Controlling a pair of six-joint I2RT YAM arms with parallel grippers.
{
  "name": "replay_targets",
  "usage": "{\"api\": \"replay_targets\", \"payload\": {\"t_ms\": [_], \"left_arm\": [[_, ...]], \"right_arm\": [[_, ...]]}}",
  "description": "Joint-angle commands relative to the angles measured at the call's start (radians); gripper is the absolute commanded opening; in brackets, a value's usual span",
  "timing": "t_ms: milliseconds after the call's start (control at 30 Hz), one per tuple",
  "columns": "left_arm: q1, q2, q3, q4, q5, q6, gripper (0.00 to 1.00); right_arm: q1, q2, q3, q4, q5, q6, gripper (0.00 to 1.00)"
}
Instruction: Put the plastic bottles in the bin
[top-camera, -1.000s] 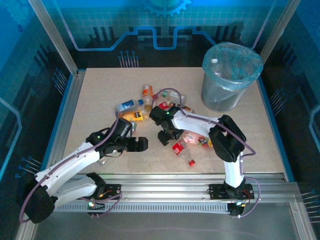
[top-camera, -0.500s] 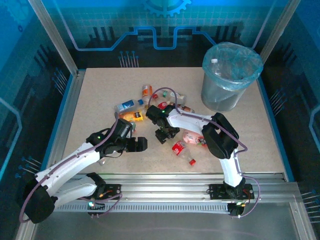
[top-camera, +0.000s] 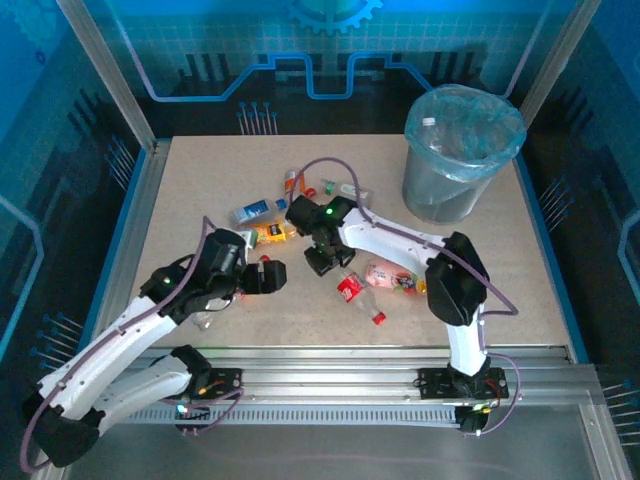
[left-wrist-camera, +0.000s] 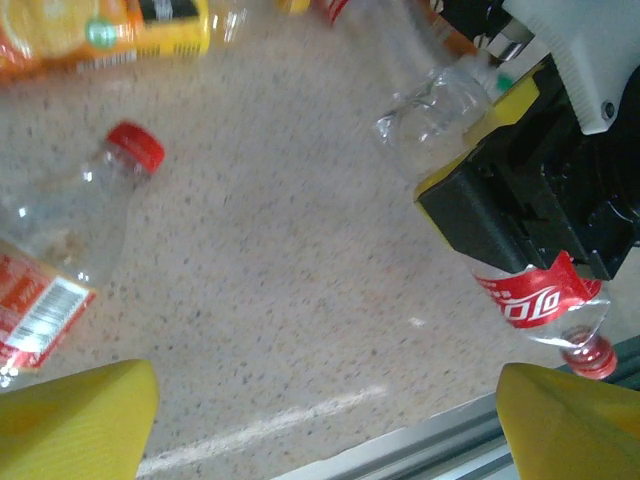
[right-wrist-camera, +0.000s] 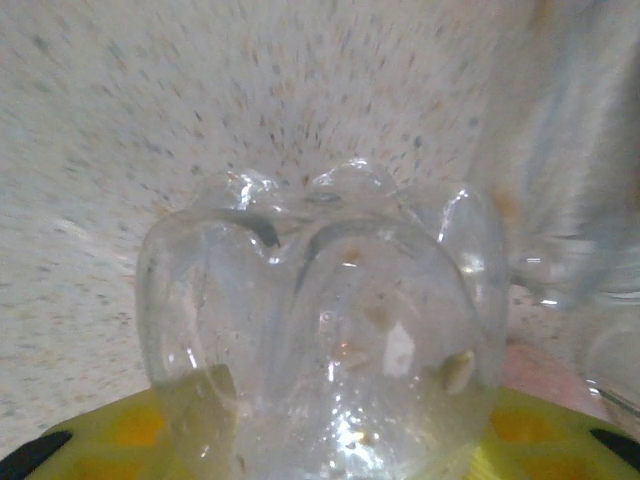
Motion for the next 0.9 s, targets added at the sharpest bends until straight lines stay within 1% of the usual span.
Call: {"api": "replay_targets", "payload": {"t_ms": [0, 167, 333, 500, 600, 700, 767, 867], "left_arm": [[0.007, -0.012, 0.1, -0.041, -0.047, 0.063, 0.88], [0.007, 0.032, 0.239, 0.053, -0.056, 0.134, 0.86], [0.006, 0.142, 0.399, 0.131, -0.036, 0.185, 0.85], [0.003, 0.268, 0.529, 0.249, 0.038, 0.206, 0.84], [-0.005, 0.362, 0.609, 0.307, 0.092, 0.207, 0.84], [-0.03, 0.442, 0.691, 0.317, 0.118, 0.205, 0.84], [-0.055, 0.47, 0.708, 0.335, 0.117, 0.204, 0.84], [-0.083, 0.487, 0.696, 0.374, 0.118, 0.2, 0.84]], "right_arm": [[-0.001, -0.085, 0.136, -0.092, 0.026, -0.025, 0.46], [-0.066, -0.099, 0.415, -0.133, 0.113, -0.102, 0.44], [-0.167, -0.104, 0.62, -0.037, 0.226, -0.181, 0.35], [-0.3, -0.101, 0.723, 0.105, 0.243, -0.224, 0.31], [-0.35, -0.077, 0.779, 0.207, 0.266, -0.271, 0.28], [-0.387, -0.027, 0.888, 0.282, 0.312, -0.305, 0.28], [-0.413, 0.005, 0.957, 0.331, 0.352, -0.314, 0.28], [-0.456, 0.027, 0.98, 0.431, 0.386, -0.307, 0.28]]}}
